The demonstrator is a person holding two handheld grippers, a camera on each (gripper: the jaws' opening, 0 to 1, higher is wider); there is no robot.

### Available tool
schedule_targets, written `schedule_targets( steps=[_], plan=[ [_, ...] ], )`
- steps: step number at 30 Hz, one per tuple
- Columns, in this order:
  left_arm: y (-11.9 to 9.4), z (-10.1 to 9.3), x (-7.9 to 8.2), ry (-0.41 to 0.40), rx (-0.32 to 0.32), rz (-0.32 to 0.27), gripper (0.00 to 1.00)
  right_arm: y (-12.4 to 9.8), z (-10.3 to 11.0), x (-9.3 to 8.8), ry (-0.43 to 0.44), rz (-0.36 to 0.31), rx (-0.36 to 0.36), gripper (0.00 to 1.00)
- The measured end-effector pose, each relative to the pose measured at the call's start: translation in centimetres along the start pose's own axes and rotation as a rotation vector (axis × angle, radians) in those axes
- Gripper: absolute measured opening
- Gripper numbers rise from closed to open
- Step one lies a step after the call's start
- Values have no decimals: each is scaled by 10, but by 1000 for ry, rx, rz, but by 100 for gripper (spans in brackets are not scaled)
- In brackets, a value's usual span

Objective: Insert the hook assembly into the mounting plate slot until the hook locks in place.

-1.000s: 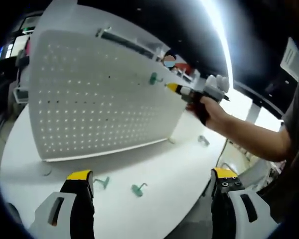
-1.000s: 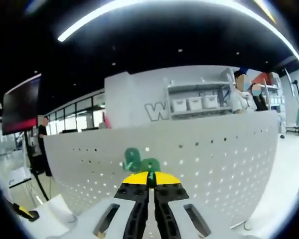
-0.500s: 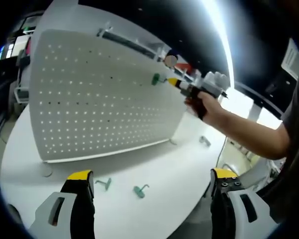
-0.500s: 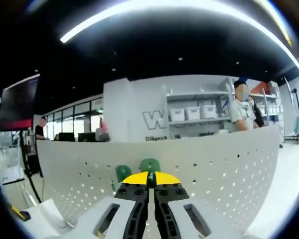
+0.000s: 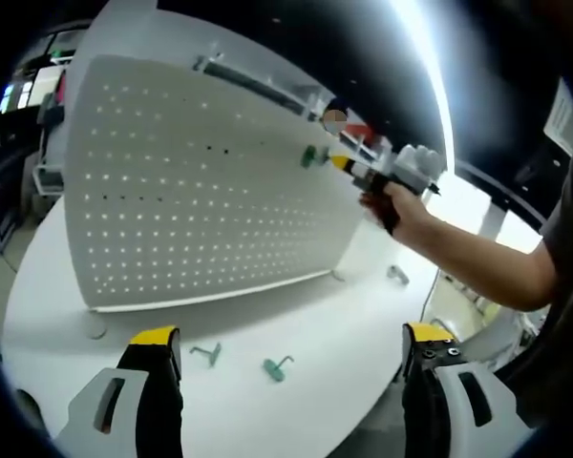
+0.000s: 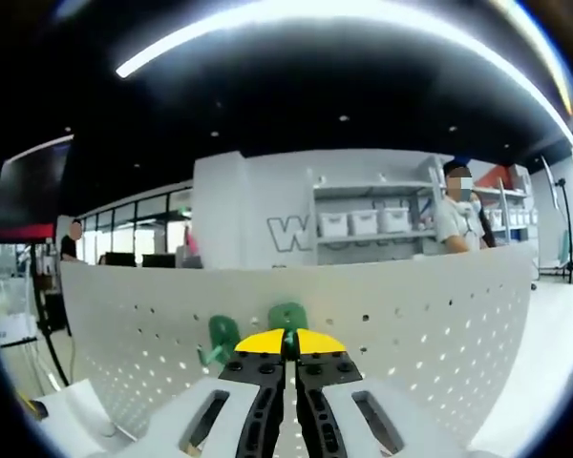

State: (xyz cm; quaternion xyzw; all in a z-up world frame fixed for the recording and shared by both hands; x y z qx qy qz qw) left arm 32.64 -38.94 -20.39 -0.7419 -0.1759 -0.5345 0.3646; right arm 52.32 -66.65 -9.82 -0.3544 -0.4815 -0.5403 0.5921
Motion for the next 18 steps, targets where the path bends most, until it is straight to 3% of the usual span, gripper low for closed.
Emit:
schedule_targets(
  steps=[18],
  plan=[
    [1, 0, -2, 1, -1, 4, 96, 2, -3, -9, -15, 1, -14, 0]
  ],
)
Point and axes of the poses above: the point that each gripper's makers call its tool centre point, and the gripper's own axes: y roughly forward along the fingers, z roughly to its left, x roughly out of its top, the point moved 5 cm from there along -y, roughly backward along the fingers, and after that the axes turned 14 degrees about y, right-handed, at the moved point
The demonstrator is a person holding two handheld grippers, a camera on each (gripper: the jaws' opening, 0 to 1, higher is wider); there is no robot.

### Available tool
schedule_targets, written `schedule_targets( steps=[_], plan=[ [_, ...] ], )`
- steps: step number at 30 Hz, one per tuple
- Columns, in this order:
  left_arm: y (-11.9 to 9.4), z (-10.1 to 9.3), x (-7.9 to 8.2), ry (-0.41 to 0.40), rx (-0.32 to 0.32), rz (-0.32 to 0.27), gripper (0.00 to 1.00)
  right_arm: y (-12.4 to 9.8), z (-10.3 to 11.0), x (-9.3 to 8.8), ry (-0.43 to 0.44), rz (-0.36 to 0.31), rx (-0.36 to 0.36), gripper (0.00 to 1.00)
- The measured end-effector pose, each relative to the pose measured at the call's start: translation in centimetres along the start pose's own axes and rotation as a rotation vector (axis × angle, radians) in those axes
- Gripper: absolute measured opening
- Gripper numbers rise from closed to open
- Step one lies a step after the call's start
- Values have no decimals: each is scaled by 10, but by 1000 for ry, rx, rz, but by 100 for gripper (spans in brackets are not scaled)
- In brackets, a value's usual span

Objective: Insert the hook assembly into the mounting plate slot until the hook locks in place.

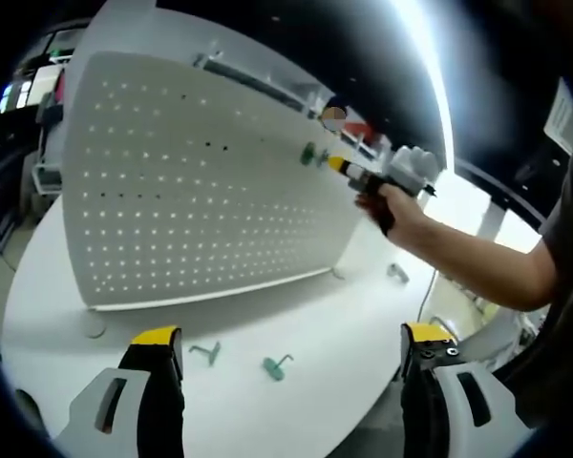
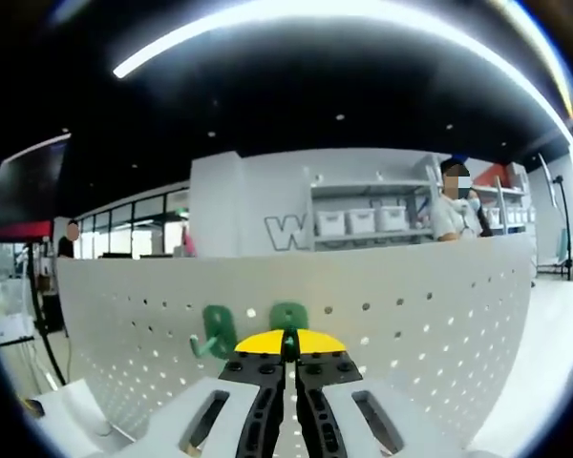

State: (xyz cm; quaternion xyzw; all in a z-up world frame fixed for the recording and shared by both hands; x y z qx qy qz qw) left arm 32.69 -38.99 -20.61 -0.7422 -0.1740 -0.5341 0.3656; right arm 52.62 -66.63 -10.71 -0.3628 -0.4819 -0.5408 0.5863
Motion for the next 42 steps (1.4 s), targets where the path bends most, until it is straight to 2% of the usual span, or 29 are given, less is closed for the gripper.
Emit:
schedule_targets(
  steps=[8, 16, 21, 23, 31, 33, 37, 42],
  plan=[
    [-2, -1, -3, -3, -1, 5, 96, 1, 1, 1, -21, 12, -12, 1],
    [-7, -2, -2, -2, 4, -9, 96, 1, 5, 2, -79, 72, -38, 1],
    [-10, -6, -1, 2, -3, -10, 96, -2, 6, 4, -79, 84, -41, 6],
    [-10, -8, -1, 12, -6, -10, 96, -8, 4, 12, -53, 57, -69, 8],
    [-14, -10, -1, 20, -3, -10, 97, -25, 12, 42, -59, -1, -26, 8],
    [-15, -9, -3, 25, 2, 2, 97, -29, 13, 43, -35, 10, -9, 9],
    [-17, -9, -8, 28, 6, 18, 98, -38, 10, 41, -41, 30, -11, 11],
    [-19, -9, -14, 26, 13, 37, 98, -55, 8, 31, -46, 77, -1, 15]
  ],
)
Point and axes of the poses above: the point that each gripper's makers call its tool centre point, and the gripper's own axes: y roughly forward along the fingers, z roughly to its left, x roughly out of its top, the point moved 5 cm from there along -y, roughly backward along the fingers, and after that the axes turned 14 degrees about y, right-handed, at the moved point
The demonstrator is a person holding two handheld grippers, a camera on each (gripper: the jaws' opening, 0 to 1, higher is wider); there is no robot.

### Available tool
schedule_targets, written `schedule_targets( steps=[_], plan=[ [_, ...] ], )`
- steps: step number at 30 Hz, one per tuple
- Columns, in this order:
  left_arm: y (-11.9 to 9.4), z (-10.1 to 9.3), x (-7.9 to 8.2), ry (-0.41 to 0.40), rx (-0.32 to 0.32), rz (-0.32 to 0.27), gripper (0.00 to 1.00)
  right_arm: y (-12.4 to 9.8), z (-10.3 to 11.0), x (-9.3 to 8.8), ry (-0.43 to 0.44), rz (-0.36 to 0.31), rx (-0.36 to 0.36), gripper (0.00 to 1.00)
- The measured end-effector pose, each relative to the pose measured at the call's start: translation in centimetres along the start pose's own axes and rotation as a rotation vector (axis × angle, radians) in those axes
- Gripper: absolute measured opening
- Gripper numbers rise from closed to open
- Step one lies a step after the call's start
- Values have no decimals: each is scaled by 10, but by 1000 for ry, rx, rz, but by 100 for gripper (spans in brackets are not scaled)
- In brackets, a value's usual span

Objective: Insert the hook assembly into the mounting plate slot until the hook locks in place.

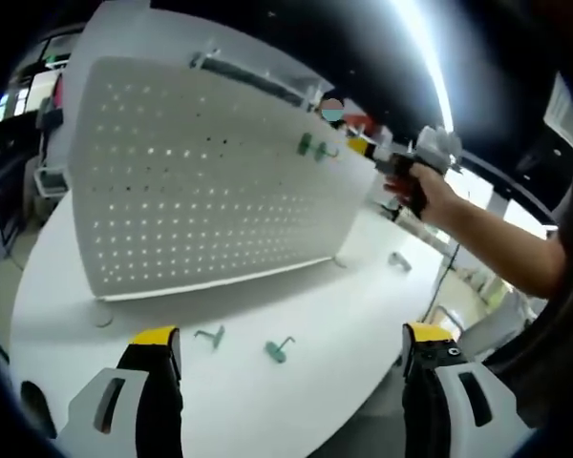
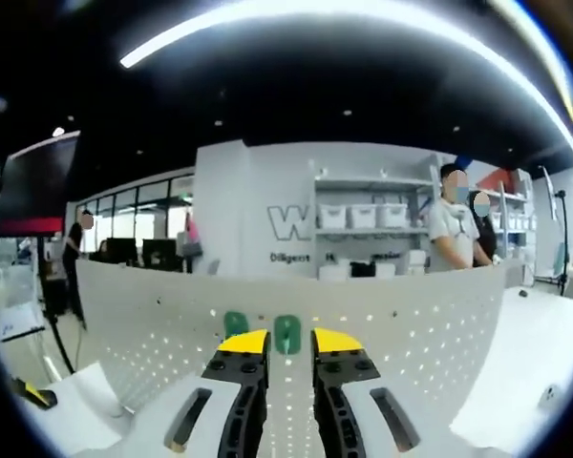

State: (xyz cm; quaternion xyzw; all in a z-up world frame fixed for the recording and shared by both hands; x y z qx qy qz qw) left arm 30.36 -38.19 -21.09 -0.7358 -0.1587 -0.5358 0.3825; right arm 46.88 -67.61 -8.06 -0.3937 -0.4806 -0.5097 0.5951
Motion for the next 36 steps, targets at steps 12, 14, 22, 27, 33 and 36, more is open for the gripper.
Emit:
schedule_targets(
  steps=[12, 14, 22, 27, 33, 36],
  plan=[
    [-3, 1, -10, -11, 9, 41, 97, -56, 14, -67, -6, 202, 69, 16],
    [-3, 0, -11, -12, 8, 44, 98, -67, 21, -83, -5, 244, 88, 16],
    [-3, -4, -18, -11, -3, 66, 98, -105, 41, -133, 36, 378, 145, 16],
    [-7, -4, -19, -10, -1, 71, 98, -116, 49, -144, 49, 409, 167, 16],
    [-10, -4, -26, -22, 6, 90, 98, -129, 57, -155, 65, 447, 182, 16],
    [-11, -4, -29, -20, 7, 105, 98, -136, 61, -161, 71, 464, 185, 16]
  ],
)
Point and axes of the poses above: the point that each gripper's makers call its tool centre point, and the gripper's own axes: y roughly forward along the fingers, z roughly to its left, x roughly out of its top, the point moved 5 cm from there along -y, roughly backward along the fingers, and after that the axes turned 14 degrees about y, right-handed, at the moved point
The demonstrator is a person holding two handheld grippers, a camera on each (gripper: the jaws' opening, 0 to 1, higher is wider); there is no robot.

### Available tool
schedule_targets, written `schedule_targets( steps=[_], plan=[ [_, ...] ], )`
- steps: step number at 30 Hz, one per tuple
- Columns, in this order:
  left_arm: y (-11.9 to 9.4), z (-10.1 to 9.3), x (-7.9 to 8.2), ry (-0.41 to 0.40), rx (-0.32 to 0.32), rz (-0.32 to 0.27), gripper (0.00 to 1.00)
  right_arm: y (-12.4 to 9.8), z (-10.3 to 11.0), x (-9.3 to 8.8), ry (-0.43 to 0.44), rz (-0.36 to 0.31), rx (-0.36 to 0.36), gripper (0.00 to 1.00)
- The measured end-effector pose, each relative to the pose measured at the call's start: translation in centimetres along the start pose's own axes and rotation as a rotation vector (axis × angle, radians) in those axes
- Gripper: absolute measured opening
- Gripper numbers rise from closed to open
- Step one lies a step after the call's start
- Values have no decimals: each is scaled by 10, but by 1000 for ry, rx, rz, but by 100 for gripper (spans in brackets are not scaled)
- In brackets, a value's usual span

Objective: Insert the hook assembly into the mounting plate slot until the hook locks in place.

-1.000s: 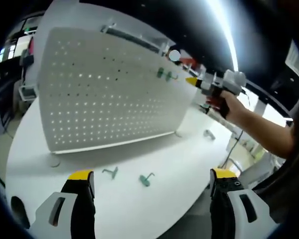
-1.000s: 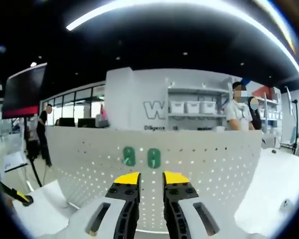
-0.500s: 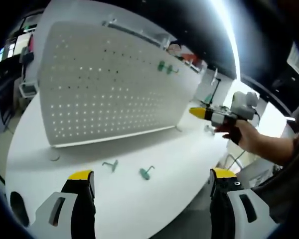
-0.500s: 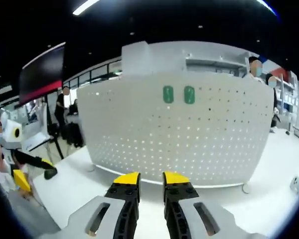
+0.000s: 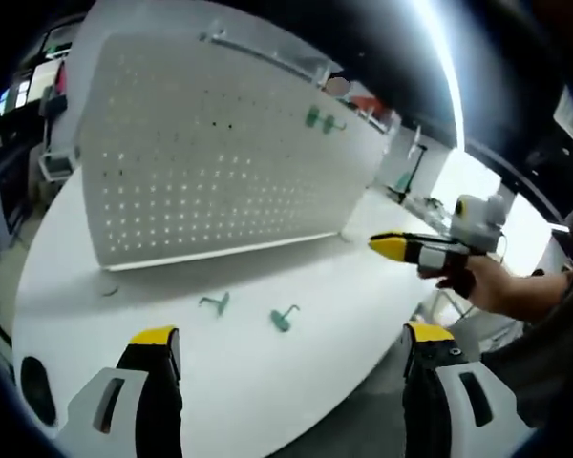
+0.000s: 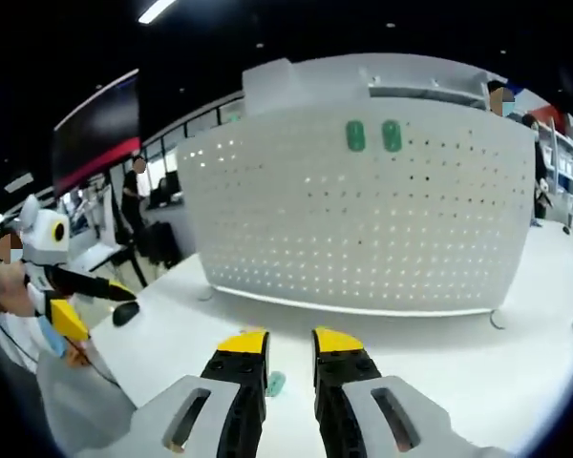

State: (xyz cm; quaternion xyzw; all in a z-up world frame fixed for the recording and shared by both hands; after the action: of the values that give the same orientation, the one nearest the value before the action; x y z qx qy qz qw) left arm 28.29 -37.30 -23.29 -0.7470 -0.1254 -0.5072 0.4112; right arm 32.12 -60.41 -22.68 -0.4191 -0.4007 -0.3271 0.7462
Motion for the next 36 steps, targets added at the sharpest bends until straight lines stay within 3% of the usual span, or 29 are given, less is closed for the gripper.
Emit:
schedule_targets(
  steps=[6, 14, 23, 29, 36],
  plan=[
    [0, -3, -4, -2, -10, 20, 98, -6, 7, -22, 10, 53, 12, 17],
    [1, -8, -10, -6, -24, 50, 97, -7, 15, -36, 3, 96, 34, 17],
    [2, -17, -26, -18, -58, 119, 96, -6, 25, -57, 7, 154, 65, 16],
    [4, -17, -29, -20, -61, 133, 96, 5, 29, -71, 14, 206, 89, 16],
    [8, -15, -32, -33, -64, 144, 95, 35, 27, -81, 7, 252, 109, 16]
  ],
)
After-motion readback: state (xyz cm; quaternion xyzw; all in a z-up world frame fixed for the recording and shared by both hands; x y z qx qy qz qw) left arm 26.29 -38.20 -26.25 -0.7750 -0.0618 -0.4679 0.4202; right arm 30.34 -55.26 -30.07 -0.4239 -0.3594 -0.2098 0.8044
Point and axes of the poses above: the point that each gripper's makers call its tool centre point, and the gripper's own axes: y roughly forward along the fingers, z roughly to its left, x roughly out of its top, the point moved 5 cm from there along -y, roughly backward along the fingers, and after that the axes turned 14 degrees about y, right-handed, at the moved point
